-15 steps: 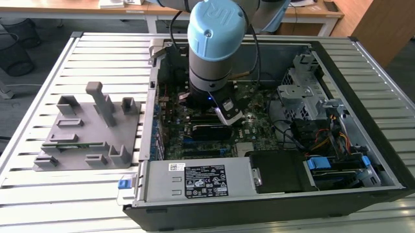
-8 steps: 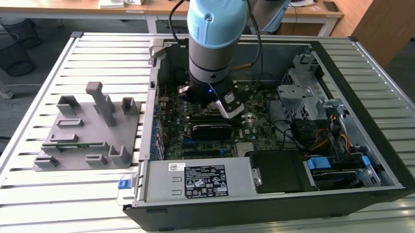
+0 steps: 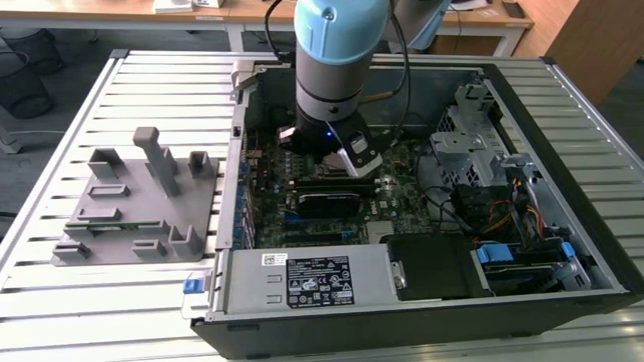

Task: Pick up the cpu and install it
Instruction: 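Install the second cpu locking lever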

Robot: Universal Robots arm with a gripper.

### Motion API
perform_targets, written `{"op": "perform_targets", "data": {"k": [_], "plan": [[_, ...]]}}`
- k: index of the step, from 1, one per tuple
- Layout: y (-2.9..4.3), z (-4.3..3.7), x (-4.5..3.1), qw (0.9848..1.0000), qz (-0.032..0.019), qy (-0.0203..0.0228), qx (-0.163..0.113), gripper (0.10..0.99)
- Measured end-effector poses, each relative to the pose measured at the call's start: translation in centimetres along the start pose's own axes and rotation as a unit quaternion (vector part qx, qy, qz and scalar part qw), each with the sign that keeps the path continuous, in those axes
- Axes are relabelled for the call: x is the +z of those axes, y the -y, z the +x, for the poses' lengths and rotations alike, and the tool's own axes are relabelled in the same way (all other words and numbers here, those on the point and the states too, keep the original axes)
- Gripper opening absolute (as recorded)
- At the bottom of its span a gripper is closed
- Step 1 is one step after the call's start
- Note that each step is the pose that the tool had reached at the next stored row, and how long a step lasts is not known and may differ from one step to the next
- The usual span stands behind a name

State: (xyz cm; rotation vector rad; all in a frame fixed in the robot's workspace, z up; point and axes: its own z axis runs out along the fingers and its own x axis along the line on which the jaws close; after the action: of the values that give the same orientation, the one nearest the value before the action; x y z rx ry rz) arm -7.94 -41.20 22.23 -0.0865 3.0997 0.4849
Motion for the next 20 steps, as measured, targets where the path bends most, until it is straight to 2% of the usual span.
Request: {"op": "perform_targets", "data": {"k": [5,9,12,20], "plan": [[-0.31,-0.73,-0.03,1.0000,0.0001,-0.0001,0.000,0.106],[-0.58,-0.84,-0.84,1.0000,0.0000,0.0000,0.000,0.106],[-0.61,-0.95,-0.96,1.0000,0.0000,0.0001,0.000,0.106],[-0.32,-3.04,-1.04,1.0000,-0.0002,-0.0020,0.001,0.106]]}}
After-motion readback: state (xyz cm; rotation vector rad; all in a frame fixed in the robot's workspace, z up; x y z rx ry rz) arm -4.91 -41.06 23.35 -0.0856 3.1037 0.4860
